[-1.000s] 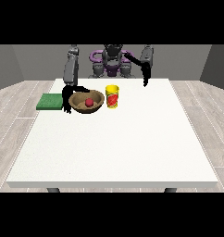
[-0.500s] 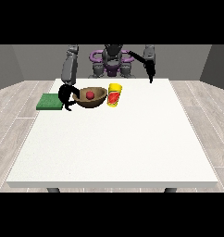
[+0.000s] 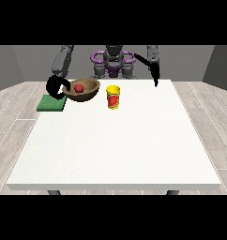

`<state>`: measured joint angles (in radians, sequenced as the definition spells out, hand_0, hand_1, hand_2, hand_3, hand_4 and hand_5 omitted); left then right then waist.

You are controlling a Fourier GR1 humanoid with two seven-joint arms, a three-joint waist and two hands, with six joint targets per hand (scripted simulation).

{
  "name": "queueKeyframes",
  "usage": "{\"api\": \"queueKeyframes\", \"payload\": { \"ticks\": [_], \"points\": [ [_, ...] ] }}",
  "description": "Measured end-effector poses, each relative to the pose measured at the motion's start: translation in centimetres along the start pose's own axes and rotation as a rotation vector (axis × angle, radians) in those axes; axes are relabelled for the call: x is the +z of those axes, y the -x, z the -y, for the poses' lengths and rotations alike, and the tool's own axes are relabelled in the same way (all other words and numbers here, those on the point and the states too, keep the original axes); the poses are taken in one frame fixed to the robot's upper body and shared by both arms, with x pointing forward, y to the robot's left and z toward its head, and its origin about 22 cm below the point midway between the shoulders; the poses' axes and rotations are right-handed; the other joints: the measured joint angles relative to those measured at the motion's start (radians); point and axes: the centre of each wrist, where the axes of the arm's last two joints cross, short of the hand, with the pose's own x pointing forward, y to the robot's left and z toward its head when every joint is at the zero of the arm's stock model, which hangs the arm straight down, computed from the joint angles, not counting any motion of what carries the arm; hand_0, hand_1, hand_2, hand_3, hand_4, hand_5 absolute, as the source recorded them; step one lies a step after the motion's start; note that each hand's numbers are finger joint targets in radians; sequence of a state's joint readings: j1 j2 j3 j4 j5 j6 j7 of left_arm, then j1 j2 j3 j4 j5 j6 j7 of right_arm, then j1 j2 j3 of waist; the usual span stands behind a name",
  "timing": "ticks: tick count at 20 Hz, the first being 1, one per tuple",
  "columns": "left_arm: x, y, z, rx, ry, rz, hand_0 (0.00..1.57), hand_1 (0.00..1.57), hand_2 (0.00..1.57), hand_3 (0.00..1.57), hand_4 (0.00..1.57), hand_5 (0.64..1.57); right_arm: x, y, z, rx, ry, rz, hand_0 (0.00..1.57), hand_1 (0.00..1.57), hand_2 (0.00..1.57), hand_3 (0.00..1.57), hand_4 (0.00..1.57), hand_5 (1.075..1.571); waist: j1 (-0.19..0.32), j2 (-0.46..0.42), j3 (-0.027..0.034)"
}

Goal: Pick the cup and pour the ball into the bowl, then pick the bowl and place it on the pad

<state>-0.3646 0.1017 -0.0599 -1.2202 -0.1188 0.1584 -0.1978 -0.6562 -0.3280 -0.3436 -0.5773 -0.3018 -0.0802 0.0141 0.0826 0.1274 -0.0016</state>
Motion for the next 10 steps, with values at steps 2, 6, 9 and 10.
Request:
{"api": "queueKeyframes", "payload": {
  "ticks": [2, 6, 9, 10],
  "points": [
    [0.3, 0.6, -0.1, 0.002, -0.01, -0.023, 0.0, 0.0, 0.0, 0.0, 0.0, 0.71, 0.1, -0.5, 1.0, 0.024, -0.003, -0.015, 1.57, 1.57, 1.57, 0.74, 0.9, 1.565, -0.022, -0.019, 0.0004],
    [-0.4, 0.0, 0.4, -0.005, -0.015, 0.001, 0.0, 0.0, 0.0, 0.0, 0.0, 0.707, 0.0, -2.5, 3.7, 0.021, -0.008, -0.007, 1.57, 1.57, 1.57, 0.82, 0.88, 1.571, -0.031, 0.009, 0.0015],
    [-1.0, -0.7, 1.3, -0.012, -0.019, 0.033, 0.0, 0.0, 0.0, 0.0, 0.0, 0.705, 0.1, -3.4, 5.6, 0.01, -0.01, 0.011, 1.57, 1.57, 1.57, 0.82, 0.88, 1.571, -0.033, 0.042, 0.0018],
    [-0.7, -0.3, 1.5, -0.017, -0.026, 0.024, 0.0, 0.0, 0.0, 0.0, 0.0, 0.709, 0.2, -3.2, 6.1, 0.017, -0.016, 0.0, 1.57, 1.57, 1.57, 0.82, 0.88, 1.571, -0.043, 0.037, 0.0015]
  ]
}}
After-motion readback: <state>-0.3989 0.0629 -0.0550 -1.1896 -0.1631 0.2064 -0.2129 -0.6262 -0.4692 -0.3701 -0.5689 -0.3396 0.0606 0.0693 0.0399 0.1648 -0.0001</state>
